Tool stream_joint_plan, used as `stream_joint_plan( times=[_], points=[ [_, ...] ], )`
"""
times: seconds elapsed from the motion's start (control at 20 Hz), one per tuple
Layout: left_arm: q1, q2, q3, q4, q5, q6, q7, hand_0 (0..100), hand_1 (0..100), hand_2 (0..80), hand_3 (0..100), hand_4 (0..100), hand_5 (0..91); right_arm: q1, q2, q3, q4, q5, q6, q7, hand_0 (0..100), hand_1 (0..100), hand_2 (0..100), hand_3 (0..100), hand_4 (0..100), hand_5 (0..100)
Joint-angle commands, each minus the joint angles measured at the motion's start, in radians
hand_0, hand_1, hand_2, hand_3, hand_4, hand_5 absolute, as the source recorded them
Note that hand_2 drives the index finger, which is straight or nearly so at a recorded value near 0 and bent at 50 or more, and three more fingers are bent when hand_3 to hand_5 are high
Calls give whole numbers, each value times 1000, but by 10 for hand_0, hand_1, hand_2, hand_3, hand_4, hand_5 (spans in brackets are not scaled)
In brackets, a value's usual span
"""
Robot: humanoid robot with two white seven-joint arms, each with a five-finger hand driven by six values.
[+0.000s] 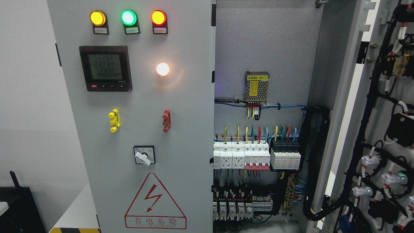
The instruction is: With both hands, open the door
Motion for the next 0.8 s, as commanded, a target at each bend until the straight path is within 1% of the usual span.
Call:
stream_joint_plan(
  times=[0.0, 0.1, 0.2, 0.25, 0.35, 0.4, 0.5, 0.55, 0.6, 0.75],
  points=[
    [-46, -211, 177, 620, -175, 0, 25, 120, 389, 0, 0, 0, 0, 0, 0, 0, 0, -25, 1, 0, 120, 389, 0, 0, 0, 0],
    [-99, -224, 180, 752, -215, 0, 37, 120, 389, 0, 0, 0, 0, -1, 0, 0, 0, -25, 1, -1, 120, 389, 0, 0, 0, 0],
    [-167, -244, 167, 863, -232, 2, 67, 120, 389, 0, 0, 0, 0, 0, 0, 0, 0, -25, 1, 0, 120, 389, 0, 0, 0, 0],
    [-200, -253, 160, 903, -253, 2, 83, 120, 389, 0, 0, 0, 0, 0, 0, 0, 0, -25, 1, -1, 120, 389, 0, 0, 0, 0],
    [-265, -282, 131, 954, -304, 17, 135, 120, 389, 0, 0, 0, 0, -1, 0, 0, 0, -25, 1, 0, 120, 389, 0, 0, 0, 0],
    [-294, -300, 119, 978, -316, 20, 168, 120, 389, 0, 0, 0, 0, -1, 0, 0, 0, -25, 1, 0, 120, 389, 0, 0, 0, 0],
    [-351, -326, 82, 1032, -319, 25, 235, 120, 389, 0, 0, 0, 0, -1, 0, 0, 0, -25, 1, 0, 120, 389, 0, 0, 0, 0],
    [-365, -342, 65, 1046, -319, 35, 257, 120, 389, 0, 0, 0, 0, 0, 0, 0, 0, -25, 2, 0, 120, 389, 0, 0, 0, 0],
    [-380, -356, 56, 1055, -319, 58, 268, 120, 389, 0, 0, 0, 0, -1, 1, 0, 0, -25, 1, 0, 120, 389, 0, 0, 0, 0],
    [-443, -382, 54, 1116, -321, 176, 271, 120, 389, 0, 0, 0, 0, -1, 0, 0, 0, -26, 1, 0, 120, 389, 0, 0, 0, 0]
  ],
)
